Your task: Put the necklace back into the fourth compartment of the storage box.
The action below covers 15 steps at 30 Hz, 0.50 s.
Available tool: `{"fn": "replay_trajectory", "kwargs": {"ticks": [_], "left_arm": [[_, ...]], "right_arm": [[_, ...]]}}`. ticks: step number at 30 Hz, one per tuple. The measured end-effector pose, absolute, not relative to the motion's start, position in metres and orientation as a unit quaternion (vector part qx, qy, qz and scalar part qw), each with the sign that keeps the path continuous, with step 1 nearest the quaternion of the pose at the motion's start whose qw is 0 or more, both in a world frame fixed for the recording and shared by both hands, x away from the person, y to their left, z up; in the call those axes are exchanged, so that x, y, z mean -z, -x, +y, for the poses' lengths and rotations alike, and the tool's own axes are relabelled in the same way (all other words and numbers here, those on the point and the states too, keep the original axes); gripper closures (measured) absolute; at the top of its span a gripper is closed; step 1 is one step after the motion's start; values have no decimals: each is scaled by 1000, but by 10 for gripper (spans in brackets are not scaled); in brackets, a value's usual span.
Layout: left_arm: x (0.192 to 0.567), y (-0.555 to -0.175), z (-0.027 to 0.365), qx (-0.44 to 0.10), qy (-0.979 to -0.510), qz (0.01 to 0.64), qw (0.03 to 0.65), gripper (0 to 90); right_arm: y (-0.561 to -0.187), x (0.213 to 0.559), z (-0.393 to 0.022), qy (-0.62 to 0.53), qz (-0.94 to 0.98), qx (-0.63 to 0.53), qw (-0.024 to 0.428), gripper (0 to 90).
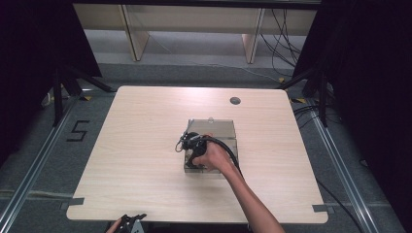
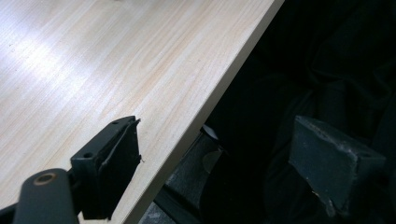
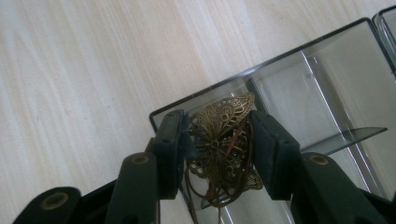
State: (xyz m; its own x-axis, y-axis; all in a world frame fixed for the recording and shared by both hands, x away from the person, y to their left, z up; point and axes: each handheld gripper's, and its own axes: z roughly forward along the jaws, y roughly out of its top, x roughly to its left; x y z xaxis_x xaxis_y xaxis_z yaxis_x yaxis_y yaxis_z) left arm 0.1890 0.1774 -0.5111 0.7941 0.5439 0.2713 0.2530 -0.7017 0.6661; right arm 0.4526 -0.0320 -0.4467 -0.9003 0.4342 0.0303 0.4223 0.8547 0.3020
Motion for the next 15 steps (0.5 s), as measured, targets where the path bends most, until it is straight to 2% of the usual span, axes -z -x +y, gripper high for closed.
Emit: {"fn": "replay_trajectory", "kwargs": {"ticks": [2,5,7,15], "left_arm": [[511,-189,178,-225,-895,222,315,156],[512,-189,178,-229,-893,223,316,156],[511,-189,178,-226,-895,221,315,156],[511,-190,178,-227,-897,216,311,156]], "right_arm": [[-454,448,-32,-225,962,-151,16,558],[-456,448,-33,-249,955,-161,13,469],[-456,445,-34,-253,950,-183,3,459],[-457,431,-49,-246,946,-208,25,451]]}}
